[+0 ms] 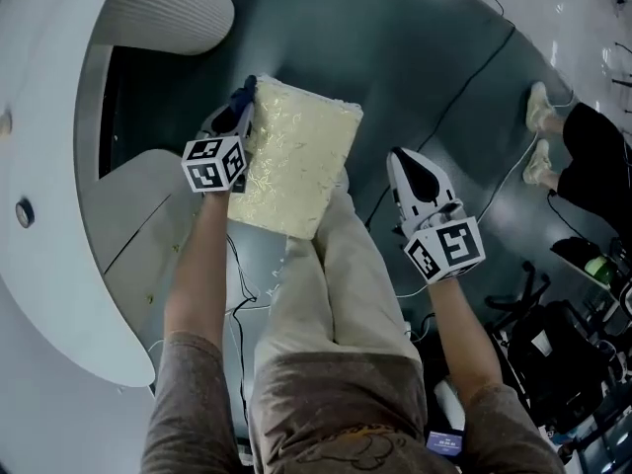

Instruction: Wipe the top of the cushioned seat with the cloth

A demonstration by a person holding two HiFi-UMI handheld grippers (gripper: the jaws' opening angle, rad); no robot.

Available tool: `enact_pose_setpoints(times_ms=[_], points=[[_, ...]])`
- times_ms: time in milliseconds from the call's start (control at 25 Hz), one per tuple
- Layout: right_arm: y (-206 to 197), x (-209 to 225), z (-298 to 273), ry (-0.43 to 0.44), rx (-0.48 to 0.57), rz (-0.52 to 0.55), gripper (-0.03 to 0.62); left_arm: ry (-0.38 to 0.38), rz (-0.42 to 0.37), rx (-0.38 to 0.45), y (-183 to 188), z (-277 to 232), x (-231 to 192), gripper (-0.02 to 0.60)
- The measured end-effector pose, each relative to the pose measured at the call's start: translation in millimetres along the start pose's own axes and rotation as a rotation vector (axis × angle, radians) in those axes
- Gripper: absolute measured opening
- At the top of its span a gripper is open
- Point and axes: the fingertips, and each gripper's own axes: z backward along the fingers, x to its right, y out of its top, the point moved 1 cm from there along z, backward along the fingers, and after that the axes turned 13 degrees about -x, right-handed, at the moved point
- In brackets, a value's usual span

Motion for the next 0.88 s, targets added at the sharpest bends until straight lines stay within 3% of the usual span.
enact_pose_setpoints(times_ms=[240,480,880], points=[[-2.5,1.4,2.5,0.003,-0.008,-0.02,0.003,0.009,0.002,-0.065,-0.2,-21.6,10.6,0.091],[-4.2,3.1,5.8,0.008,0.001,-0.024,0.003,0.03,0.074,-0.03,1.0,-23.6,15.4,0.089],[-14.1,10.9,16.8,-0.017,0.014,-0.044,0.003,-0.068,-0.042,-0.057,-2.1,-41.7,71.0,0.089]])
